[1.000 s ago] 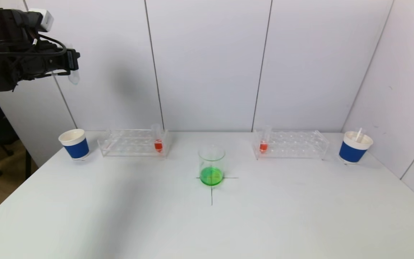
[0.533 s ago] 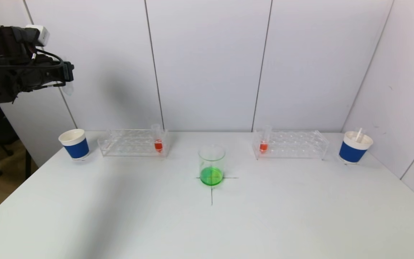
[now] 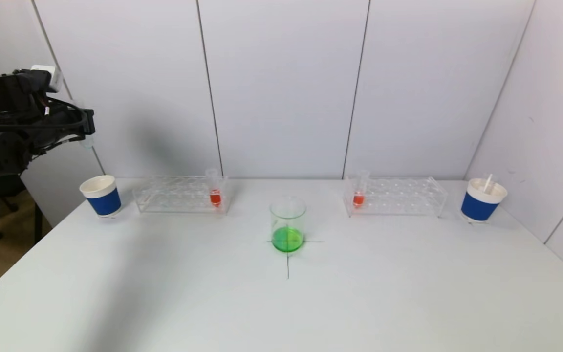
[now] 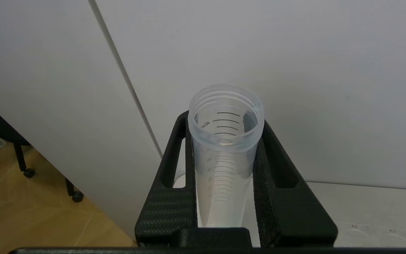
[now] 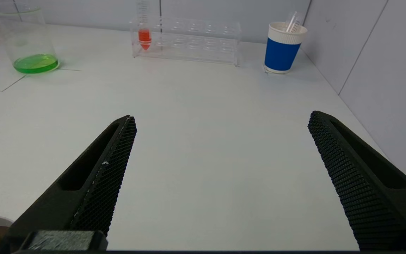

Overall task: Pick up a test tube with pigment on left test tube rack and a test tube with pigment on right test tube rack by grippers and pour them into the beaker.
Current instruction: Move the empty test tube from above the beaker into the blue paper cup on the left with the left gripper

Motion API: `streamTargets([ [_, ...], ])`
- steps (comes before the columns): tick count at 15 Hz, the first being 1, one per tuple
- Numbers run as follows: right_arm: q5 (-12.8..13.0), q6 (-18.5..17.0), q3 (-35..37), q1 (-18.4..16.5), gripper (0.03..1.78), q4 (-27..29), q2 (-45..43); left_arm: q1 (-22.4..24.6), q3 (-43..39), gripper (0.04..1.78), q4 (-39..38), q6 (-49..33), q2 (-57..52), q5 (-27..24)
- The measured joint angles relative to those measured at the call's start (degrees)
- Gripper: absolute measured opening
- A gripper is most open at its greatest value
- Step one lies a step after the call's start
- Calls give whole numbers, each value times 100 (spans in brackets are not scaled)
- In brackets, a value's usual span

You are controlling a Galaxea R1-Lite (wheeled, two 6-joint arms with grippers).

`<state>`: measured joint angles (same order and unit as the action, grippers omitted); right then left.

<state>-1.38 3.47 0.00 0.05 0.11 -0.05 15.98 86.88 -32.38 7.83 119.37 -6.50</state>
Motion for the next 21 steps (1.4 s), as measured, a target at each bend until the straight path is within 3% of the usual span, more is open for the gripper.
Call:
streamTargets([
  [16, 0, 0, 0, 2, 177, 0, 0, 306, -1757, 46, -1997, -20, 463, -20],
  [21, 1, 0, 0, 5, 177, 0, 0, 301, -1840, 46, -2406, -238, 714, -48],
])
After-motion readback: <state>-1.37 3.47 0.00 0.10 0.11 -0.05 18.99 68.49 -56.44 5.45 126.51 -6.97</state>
